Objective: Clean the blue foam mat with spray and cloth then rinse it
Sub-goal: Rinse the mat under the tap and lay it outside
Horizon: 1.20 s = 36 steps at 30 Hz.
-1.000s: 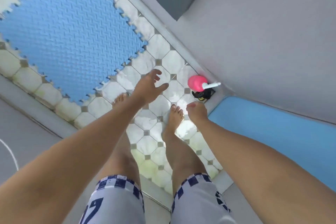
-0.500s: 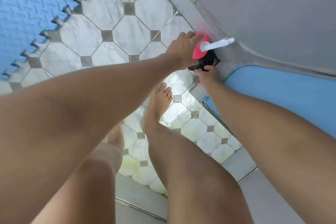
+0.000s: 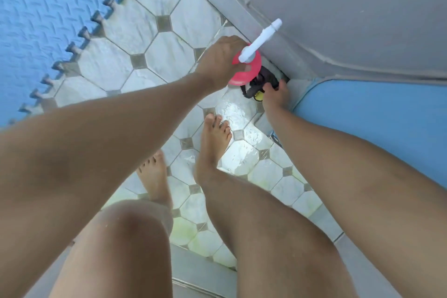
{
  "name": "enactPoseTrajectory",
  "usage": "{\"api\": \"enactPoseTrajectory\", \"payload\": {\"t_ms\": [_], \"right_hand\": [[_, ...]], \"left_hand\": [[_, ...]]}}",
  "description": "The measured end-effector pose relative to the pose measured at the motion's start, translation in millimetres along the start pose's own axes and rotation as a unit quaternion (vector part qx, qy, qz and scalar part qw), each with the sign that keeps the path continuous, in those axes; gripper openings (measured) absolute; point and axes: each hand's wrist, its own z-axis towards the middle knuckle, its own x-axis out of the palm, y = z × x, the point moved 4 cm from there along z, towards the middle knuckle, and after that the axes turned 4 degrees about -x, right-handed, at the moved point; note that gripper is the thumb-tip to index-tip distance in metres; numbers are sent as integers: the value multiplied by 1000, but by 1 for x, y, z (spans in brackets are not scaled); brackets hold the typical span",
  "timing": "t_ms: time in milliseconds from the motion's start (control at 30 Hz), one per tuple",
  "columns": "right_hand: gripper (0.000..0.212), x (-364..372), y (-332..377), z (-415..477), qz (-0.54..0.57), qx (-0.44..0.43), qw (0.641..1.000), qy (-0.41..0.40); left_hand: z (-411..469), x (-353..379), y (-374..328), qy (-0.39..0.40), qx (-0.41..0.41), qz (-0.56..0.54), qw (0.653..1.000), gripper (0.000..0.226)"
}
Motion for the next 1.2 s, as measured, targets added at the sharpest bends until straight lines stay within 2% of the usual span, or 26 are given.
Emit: {"api": "enactPoseTrajectory", "payload": {"t_ms": [167,300,467,600,667,733,833,933,1100,1200], "right_hand": [[32,-59,34,-91,71,13,996,56],[19,-126,92,-210,83,-23,993,86],[19,-227,132,-341,151,-27,986,65],[26,-316,138,-437,161,-65,984,38],[15,-362,132,-477,158,-84,983,32],[8,-410,120,-518,159,-100,982,20],[14,-486,92,-578,158,-141,977,-14],[12,-547,47,-634,168,-155,972,-46],[12,-627,-47,-724,174,-93,962,-188],[18,-666,-104,-772,199,-39,937,-283]], "left_hand": [[-105,-106,-41,-36,-23,-26,999,44],[-194,-206,-102,-53,-28,-36,998,44],[-284,-298,-201,-36,45,-9,998,46],[-334,-344,-290,23,124,6,992,48],[-352,-354,-335,67,178,33,981,48],[-371,-355,-379,107,232,54,965,51],[-403,-339,-445,169,296,64,938,50],[-439,-302,-508,244,358,78,898,44],[-508,-205,-601,355,417,74,833,36],[-552,-140,-654,403,445,79,796,33]]}}
